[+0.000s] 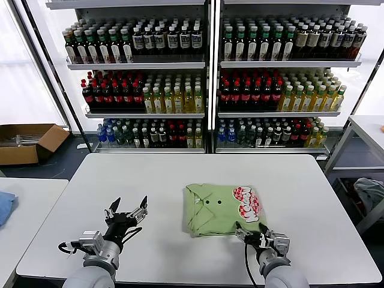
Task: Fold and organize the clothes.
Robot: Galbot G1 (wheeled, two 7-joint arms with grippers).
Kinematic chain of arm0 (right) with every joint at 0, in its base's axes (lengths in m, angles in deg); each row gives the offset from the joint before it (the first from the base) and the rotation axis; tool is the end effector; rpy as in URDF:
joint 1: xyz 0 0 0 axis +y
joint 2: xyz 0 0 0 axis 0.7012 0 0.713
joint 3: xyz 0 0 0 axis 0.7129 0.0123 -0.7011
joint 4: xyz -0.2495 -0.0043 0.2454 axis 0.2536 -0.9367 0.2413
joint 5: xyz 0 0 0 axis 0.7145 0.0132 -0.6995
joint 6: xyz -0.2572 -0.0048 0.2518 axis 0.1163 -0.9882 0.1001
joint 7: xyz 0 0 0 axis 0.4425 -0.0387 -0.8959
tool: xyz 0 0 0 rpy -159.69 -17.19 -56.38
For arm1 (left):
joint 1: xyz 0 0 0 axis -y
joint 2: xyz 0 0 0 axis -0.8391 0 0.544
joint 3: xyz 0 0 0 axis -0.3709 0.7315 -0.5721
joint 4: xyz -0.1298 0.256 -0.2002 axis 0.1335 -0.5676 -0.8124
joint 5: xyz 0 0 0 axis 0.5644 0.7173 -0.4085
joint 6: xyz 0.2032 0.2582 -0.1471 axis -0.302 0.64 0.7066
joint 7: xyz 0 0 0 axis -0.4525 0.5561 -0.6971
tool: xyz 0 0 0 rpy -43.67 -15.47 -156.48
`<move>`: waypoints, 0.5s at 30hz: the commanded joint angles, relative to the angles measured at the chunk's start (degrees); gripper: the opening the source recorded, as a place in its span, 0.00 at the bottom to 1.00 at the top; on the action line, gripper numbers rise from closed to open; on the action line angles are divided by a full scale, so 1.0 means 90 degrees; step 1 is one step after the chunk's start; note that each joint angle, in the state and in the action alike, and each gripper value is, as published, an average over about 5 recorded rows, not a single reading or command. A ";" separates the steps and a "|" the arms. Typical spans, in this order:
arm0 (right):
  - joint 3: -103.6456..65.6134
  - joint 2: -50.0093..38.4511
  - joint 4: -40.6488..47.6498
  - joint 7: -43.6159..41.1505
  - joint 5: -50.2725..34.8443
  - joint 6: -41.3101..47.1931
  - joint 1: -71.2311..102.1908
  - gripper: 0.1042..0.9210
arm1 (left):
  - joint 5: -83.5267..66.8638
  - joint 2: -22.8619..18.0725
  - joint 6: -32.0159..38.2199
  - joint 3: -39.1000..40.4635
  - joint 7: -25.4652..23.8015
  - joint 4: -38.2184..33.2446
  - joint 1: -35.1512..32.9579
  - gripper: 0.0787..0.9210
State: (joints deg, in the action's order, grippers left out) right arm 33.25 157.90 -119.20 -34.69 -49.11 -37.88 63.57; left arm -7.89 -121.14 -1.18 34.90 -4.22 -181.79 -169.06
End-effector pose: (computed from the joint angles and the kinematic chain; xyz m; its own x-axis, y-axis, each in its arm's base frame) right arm 0.2332 0.0009 -0.2744 -0.8415 -0.0683 0.5359 0.0109 0.9896 0.1433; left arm 0.2201 0.0231 -0.2413 -0.9627 0.0710 0.2610 0.0396 0.9915 -0.1237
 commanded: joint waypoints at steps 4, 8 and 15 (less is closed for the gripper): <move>-0.0734 -0.0379 -0.1530 -0.0616 0.2162 -0.0456 -0.0417 0.88 | 0.0016 0.0163 0.0135 -0.0248 -0.0007 -0.0348 -0.0252 0.88; -0.0992 -0.0843 -0.1541 -0.0857 0.2762 -0.0637 -0.0275 0.88 | 0.0012 0.0179 0.0177 -0.0383 -0.0015 -0.0496 -0.0340 0.88; -0.1024 -0.0821 -0.1206 -0.0677 0.2627 -0.0634 -0.0109 0.88 | 0.0011 0.0045 0.0258 -0.0447 -0.0021 -0.0623 -0.0315 0.88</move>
State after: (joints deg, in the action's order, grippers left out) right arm 27.06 153.12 -128.62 -39.18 -33.83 -41.94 62.17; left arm -7.86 -120.12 0.46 31.98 -4.36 -185.63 -171.53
